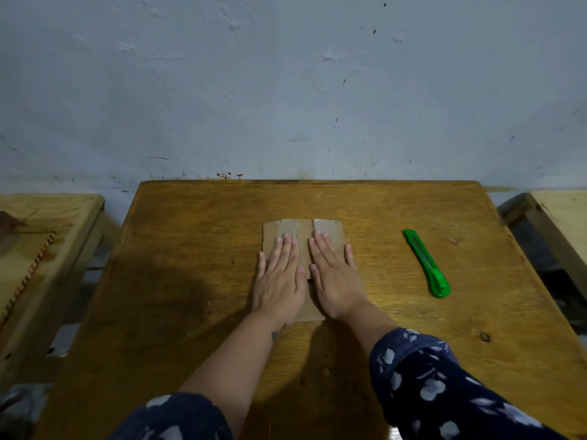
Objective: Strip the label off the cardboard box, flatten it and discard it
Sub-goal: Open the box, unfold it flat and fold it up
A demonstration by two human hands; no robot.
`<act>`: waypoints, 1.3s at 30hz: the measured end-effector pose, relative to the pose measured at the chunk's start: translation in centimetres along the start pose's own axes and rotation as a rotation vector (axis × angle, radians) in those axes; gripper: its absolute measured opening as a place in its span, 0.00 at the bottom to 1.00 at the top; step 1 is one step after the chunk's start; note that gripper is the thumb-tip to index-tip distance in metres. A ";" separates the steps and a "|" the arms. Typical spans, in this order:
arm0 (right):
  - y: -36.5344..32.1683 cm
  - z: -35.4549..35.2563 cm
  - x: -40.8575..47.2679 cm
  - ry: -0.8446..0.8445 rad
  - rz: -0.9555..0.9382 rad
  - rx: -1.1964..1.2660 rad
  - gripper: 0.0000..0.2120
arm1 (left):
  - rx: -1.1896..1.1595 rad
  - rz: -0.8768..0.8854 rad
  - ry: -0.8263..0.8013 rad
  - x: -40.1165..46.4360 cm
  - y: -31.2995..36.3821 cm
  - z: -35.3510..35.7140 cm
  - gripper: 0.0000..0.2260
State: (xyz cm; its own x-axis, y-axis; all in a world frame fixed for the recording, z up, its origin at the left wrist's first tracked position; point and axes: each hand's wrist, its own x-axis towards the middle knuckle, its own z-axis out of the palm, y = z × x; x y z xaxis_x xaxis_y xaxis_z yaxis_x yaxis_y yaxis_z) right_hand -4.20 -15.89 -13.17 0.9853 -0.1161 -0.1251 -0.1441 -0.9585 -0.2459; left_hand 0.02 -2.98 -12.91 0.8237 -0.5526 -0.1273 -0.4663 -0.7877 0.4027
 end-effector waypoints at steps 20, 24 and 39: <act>0.0 0.3 0.2 0.009 0.002 -0.049 0.32 | 0.118 0.002 0.078 0.8 -0.4 1.4 0.31; -0.2 0.4 -0.3 0.071 0.038 0.034 0.28 | 0.063 -0.020 0.123 0.4 -0.2 1.0 0.27; -0.7 0.3 -4.7 0.129 0.322 0.222 0.29 | -0.110 -0.355 0.120 -3.4 2.0 1.6 0.26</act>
State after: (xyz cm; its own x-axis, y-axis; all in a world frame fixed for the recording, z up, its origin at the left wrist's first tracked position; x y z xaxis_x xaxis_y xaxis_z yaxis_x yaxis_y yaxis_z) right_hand -8.76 -14.63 -12.72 0.8882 -0.4457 -0.1118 -0.4490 -0.7901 -0.4173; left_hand -4.22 -3.10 -13.09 0.9625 -0.2102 -0.1718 -0.1137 -0.8867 0.4482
